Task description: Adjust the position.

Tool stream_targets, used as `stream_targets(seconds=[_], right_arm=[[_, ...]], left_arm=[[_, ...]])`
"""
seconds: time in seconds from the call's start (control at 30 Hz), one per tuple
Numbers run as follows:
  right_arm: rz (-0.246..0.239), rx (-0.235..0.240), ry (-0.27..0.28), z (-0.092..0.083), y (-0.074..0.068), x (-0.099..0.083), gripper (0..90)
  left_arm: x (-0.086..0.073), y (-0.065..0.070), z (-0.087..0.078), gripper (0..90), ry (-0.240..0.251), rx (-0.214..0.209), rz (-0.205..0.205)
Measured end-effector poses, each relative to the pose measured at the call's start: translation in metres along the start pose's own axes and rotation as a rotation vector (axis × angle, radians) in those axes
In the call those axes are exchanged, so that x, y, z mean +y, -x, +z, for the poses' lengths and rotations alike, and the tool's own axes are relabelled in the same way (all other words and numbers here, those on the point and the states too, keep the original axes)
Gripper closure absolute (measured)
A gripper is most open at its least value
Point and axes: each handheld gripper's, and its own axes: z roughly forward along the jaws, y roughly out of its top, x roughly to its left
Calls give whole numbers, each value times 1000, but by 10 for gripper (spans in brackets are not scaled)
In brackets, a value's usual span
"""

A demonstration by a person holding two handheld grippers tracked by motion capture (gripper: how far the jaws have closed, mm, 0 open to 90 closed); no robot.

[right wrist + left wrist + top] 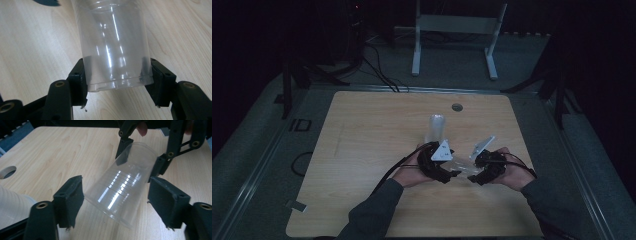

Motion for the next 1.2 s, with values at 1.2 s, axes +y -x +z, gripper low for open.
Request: stream_targets(seconds=[1.2], right_arm=[[413,-284,227,10,14,-26,420]], left_arm=[[2,-7,3,330,8,75,-107]])
